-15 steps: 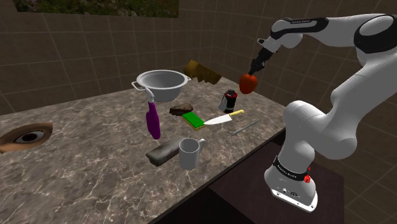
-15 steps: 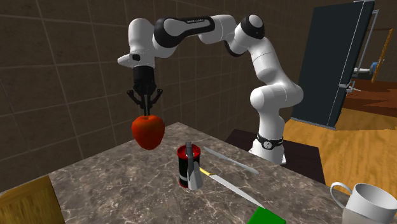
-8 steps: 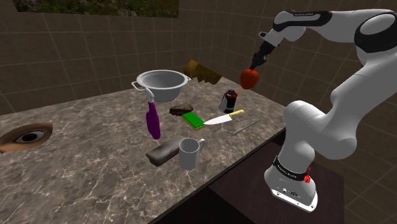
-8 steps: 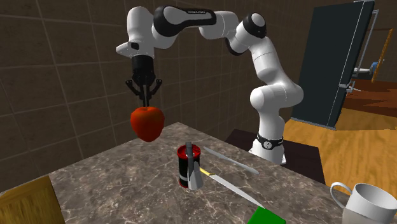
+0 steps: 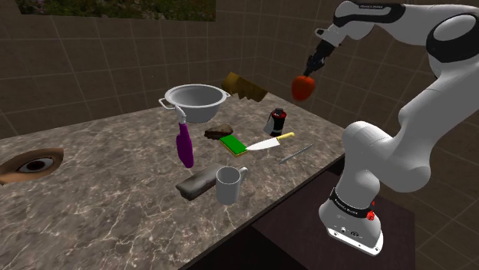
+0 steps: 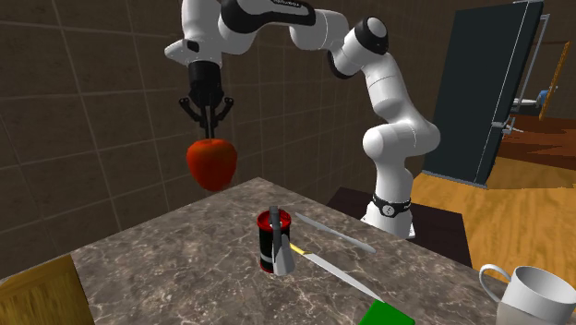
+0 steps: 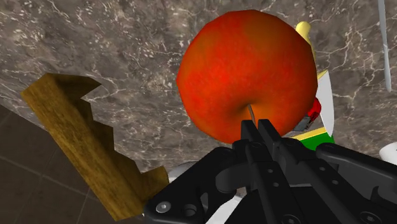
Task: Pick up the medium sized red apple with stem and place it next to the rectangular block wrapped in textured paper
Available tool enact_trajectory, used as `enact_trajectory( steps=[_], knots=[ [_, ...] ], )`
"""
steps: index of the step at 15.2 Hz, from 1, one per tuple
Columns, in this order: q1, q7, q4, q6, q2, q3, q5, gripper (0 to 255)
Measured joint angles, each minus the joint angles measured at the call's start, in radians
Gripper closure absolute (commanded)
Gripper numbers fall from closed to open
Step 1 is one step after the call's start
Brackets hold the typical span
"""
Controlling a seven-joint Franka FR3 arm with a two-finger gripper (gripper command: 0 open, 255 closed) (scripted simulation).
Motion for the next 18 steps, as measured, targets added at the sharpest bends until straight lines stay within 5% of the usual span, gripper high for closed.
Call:
enact_trajectory(
  steps=[11, 18],
  knots=[
    [0.059, 0.022, 0.168, -0.139, 0.027, -0.002, 0.025, 255],
    [-0.169, 0.120, -0.054, -0.048, 0.035, 0.280, 0.063, 255]
  ],
)
